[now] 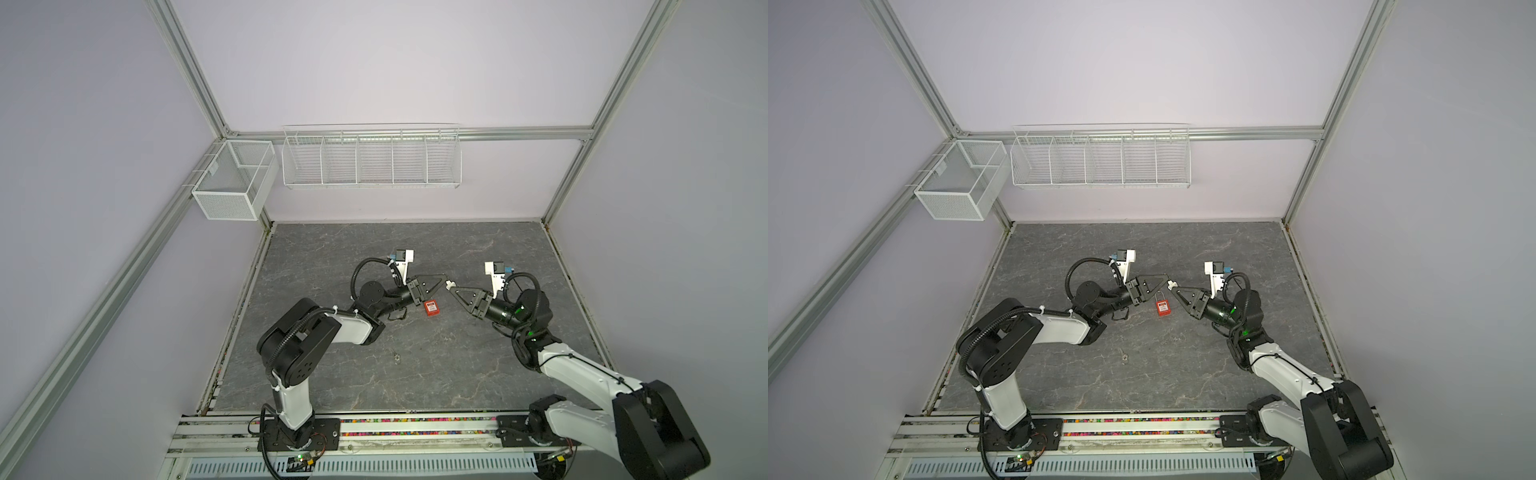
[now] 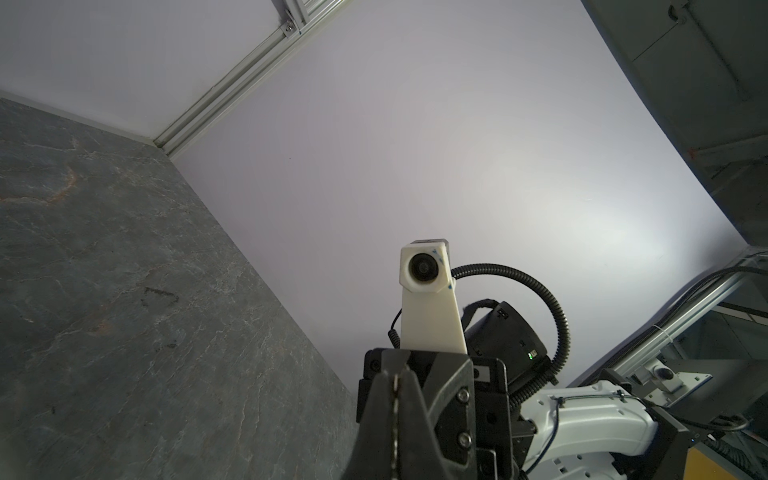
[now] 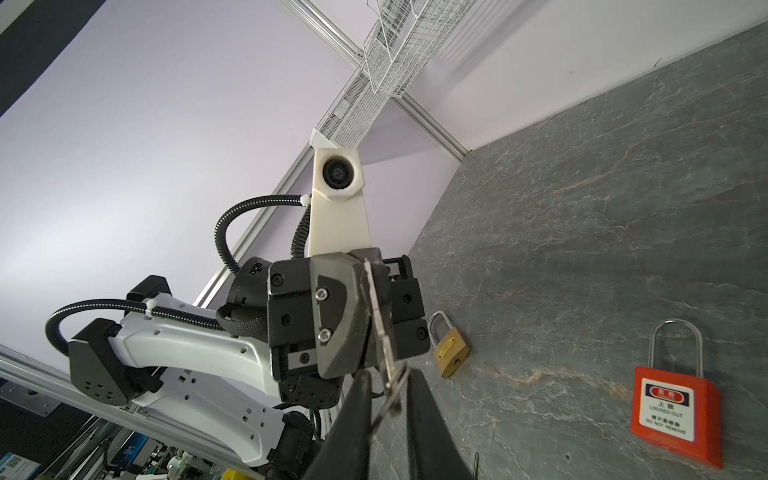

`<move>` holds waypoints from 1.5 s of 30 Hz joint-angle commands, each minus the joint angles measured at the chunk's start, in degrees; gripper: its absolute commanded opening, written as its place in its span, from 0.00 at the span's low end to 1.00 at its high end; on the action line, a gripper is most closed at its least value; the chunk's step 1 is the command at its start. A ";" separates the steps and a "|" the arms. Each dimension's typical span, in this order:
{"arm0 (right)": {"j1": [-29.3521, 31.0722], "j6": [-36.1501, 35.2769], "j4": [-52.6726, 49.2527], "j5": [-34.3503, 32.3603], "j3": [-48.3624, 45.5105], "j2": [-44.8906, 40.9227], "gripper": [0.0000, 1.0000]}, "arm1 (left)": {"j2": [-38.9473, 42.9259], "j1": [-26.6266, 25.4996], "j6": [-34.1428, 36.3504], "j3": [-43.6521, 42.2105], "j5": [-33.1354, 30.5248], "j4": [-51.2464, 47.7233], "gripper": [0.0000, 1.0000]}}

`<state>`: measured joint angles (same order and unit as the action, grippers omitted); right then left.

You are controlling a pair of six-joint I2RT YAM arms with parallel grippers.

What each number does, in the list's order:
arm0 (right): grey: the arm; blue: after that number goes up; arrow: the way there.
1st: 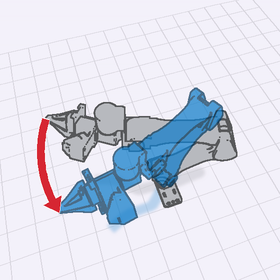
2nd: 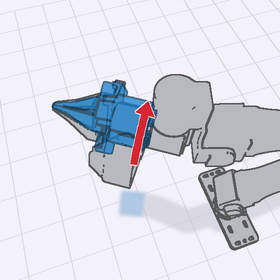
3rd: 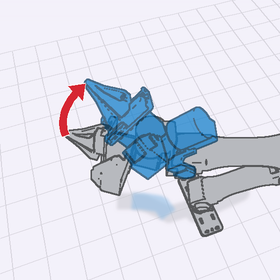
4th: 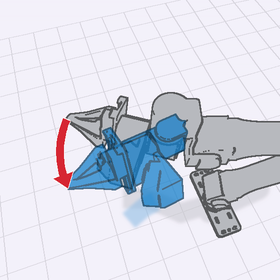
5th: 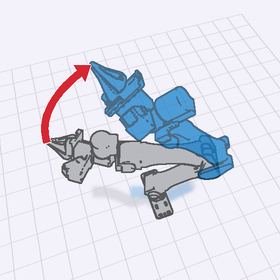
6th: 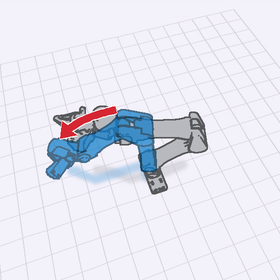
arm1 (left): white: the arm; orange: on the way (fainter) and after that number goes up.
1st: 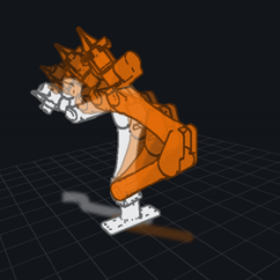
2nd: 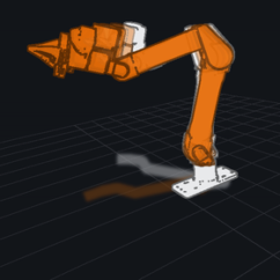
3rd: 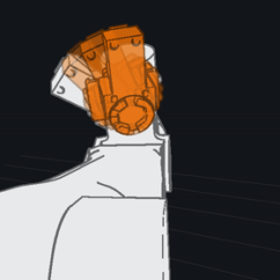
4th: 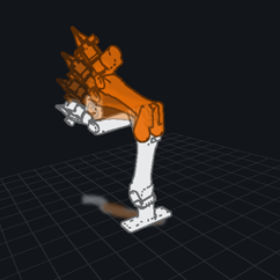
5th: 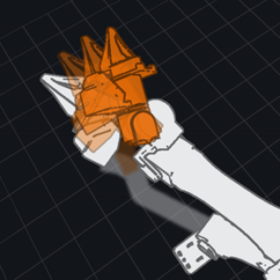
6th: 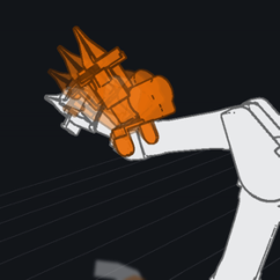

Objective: Unlock with the key
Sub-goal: 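Hold the key between both grippers and adjust the right gripper's grip, then move the left gripper down over the red padlock while the right gripper holds the key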

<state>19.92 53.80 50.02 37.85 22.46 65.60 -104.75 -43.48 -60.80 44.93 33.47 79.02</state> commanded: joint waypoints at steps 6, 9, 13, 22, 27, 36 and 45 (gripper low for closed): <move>-0.09 0.25 2.27 0.48 1.58 0.74 0.19 | 1.04 -0.07 -0.76 1.30 1.09 2.19 0.00; -0.14 0.59 2.83 0.56 1.62 1.17 0.19 | 1.03 -0.11 -0.64 1.22 1.07 2.19 0.00; -0.10 1.30 4.06 0.60 1.71 2.04 0.19 | 1.08 -0.11 -0.64 1.08 0.93 2.19 0.00; -0.08 1.99 5.61 1.02 2.24 3.43 0.13 | 1.02 -0.20 -0.65 1.13 0.73 2.19 0.00; -0.08 2.01 5.46 1.01 1.89 3.39 0.07 | 1.20 -0.13 -0.38 1.07 0.36 2.19 0.00; -0.53 0.17 0.69 1.19 1.58 0.78 0.06 | 1.88 2.15 -0.09 -1.89 -7.10 1.20 0.61; -0.47 -29.11 -54.52 -22.05 4.68 -19.00 0.06 | 17.37 -2.39 23.71 6.99 -35.91 -63.63 1.00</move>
<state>19.59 36.95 16.32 27.49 26.11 51.37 -92.16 -41.78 -50.72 44.12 12.75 46.78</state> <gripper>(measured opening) 0.073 0.995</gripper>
